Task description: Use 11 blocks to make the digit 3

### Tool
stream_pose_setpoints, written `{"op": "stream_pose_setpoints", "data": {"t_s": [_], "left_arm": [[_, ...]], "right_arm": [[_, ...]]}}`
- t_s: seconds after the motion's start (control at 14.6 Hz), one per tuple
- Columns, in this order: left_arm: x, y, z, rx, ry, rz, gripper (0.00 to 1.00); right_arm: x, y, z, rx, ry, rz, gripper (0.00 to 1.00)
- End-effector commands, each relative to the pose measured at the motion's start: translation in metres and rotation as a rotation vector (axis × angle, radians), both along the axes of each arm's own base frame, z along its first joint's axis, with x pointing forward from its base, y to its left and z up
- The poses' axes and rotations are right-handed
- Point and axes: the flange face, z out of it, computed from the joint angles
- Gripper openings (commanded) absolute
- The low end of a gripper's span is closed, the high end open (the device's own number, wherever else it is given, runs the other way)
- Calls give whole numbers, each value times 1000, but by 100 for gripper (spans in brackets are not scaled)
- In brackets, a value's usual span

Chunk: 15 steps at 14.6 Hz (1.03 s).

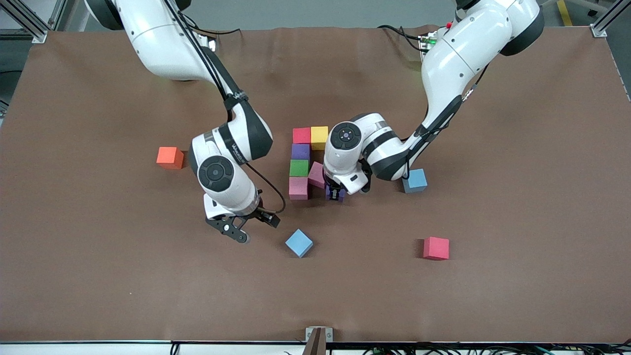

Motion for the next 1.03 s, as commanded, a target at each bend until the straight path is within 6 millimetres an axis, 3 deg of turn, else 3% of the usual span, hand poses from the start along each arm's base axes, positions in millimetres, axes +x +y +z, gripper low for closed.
{"op": "stream_pose_setpoints", "data": {"t_s": [0.0, 0.27, 0.55, 0.69, 0.76, 0.82, 0.96], "left_arm": [[1, 8, -4, 27, 2, -8, 31], [-11, 7, -11, 63, 29, -29, 31], [-33, 8, -25, 97, 61, -60, 31], [-35, 6, -23, 97, 60, -64, 31], [-37, 6, -23, 98, 63, -64, 31], [-40, 6, -25, 106, 69, -68, 31], [-45, 5, -26, 110, 78, -75, 31]], "right_arm": [[11, 17, -6, 16, -12, -109, 100], [24, 39, -16, 32, -32, -199, 100], [28, 47, -19, 36, -47, -227, 100], [26, 40, -20, -17, -39, -199, 100], [29, 31, -10, -54, -62, -130, 100], [21, 20, -26, -90, -19, -84, 100], [13, -6, -19, -101, 6, -91, 100]]}}
